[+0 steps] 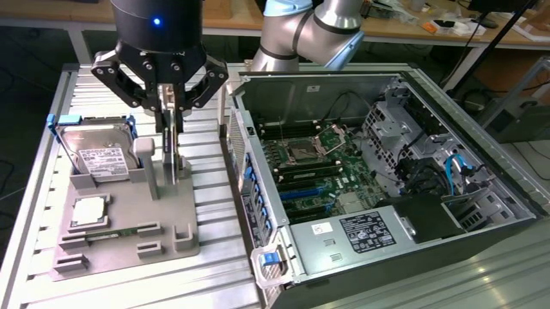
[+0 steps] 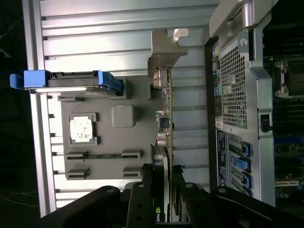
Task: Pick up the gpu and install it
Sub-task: 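Pick up the gpu and move the gpu toward the slot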
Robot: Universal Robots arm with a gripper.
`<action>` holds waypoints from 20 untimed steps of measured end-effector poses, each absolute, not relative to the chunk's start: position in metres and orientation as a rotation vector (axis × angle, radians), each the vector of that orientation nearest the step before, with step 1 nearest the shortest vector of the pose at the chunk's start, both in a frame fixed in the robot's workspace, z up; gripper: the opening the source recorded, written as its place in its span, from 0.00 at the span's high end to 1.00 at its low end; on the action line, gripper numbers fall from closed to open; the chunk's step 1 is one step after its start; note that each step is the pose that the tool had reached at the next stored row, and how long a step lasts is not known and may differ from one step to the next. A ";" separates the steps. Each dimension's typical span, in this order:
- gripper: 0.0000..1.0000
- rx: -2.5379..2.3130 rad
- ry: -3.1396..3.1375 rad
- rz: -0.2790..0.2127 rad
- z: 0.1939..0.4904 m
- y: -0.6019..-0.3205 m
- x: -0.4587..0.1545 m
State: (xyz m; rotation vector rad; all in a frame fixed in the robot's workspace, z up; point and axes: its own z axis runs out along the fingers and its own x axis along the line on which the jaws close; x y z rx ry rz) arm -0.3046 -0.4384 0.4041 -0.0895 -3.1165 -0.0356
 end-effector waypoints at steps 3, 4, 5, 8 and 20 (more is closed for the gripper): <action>0.73 -0.090 -3.117 -0.036 0.406 -0.438 -0.305; 0.73 -0.090 -3.117 -0.036 0.407 -0.438 -0.305; 0.73 -0.090 -3.116 -0.036 0.407 -0.438 -0.305; 0.73 -0.090 -3.116 -0.035 0.410 -0.438 -0.305; 0.73 -0.089 -3.116 -0.036 0.419 -0.438 -0.305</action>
